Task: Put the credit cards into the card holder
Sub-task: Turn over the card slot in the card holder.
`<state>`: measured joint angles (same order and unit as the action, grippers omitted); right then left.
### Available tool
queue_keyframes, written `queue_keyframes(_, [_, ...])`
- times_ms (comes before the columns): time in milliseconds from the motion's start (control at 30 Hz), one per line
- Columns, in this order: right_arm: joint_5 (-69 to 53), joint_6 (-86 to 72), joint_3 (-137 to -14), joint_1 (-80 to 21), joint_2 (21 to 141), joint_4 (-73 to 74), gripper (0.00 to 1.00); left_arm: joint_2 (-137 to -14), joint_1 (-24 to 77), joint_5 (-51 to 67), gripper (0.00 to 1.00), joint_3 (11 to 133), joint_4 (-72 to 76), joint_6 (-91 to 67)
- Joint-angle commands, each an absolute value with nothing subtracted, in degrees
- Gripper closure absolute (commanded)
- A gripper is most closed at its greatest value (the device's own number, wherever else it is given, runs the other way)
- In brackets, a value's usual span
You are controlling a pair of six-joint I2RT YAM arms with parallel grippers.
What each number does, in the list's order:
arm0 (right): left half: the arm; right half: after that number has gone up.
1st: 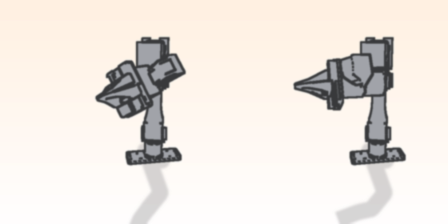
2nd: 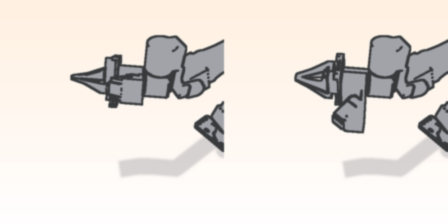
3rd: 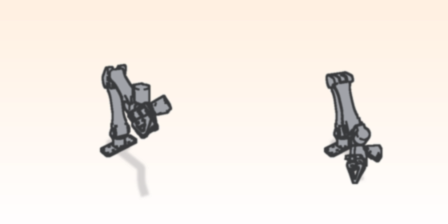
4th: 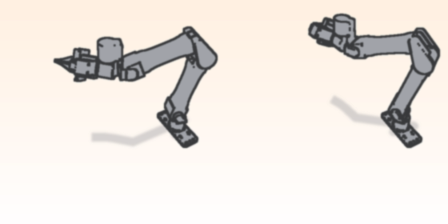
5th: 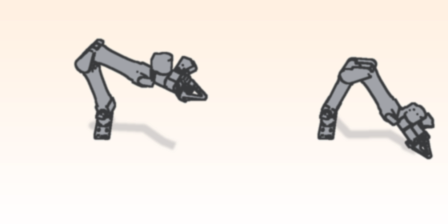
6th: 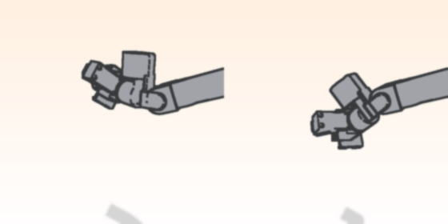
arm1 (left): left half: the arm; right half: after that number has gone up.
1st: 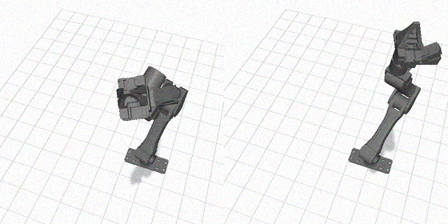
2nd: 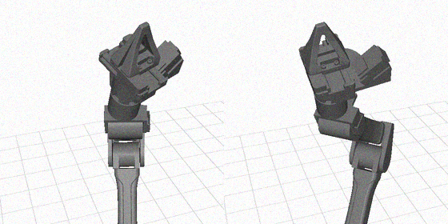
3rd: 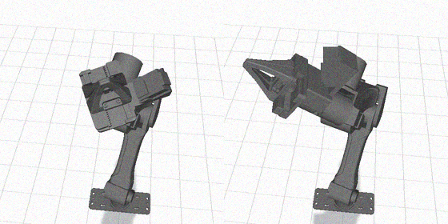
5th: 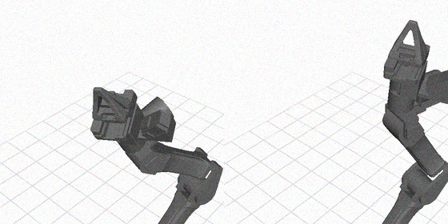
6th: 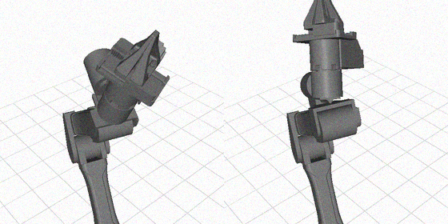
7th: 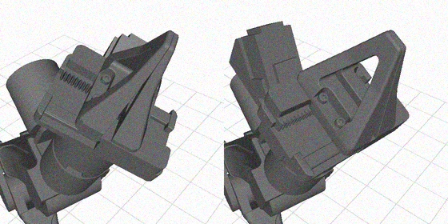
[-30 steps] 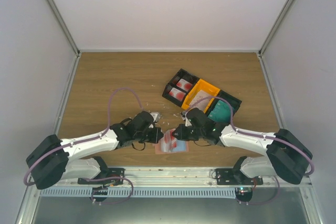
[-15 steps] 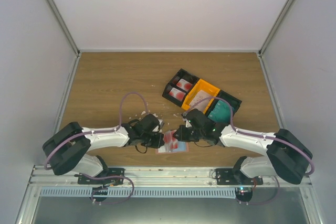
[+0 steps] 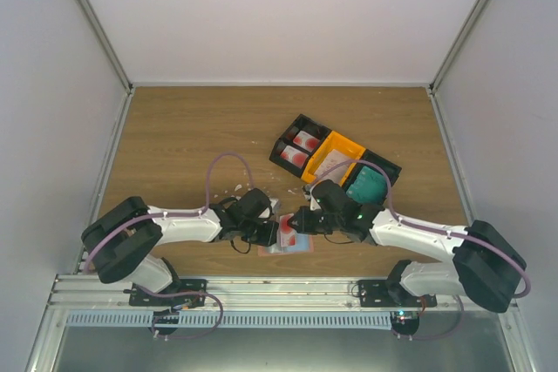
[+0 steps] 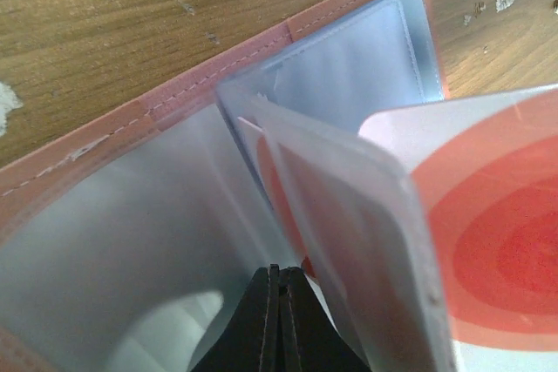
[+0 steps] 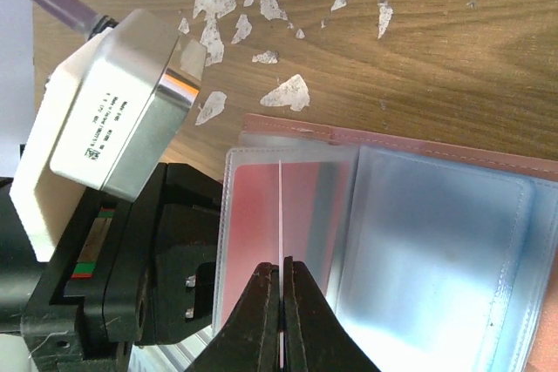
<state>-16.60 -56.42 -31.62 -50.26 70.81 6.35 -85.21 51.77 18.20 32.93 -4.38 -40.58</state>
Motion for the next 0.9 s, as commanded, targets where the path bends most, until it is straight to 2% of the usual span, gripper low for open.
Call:
queue_keyframes(0, [-16.1, -56.6, -31.6, -51.0, 70.7, 6.5, 1.0, -86.1, 52.5, 18.0, 0.99, 33.1, -4.5, -39.6])
queue_keyframes(400, [-18.8, -55.4, -32.7, -51.1, 74.7, 2.4, 0.99, -74.3, 52.5, 7.9, 0.99, 32.4, -14.6, -43.0])
queue_keyframes(867, [-21.1, -55.1, -33.4, -51.4, 82.5, -5.3, 0.99, -68.4, 52.5, 1.5, 1.0, 32.6, -19.6, -43.9])
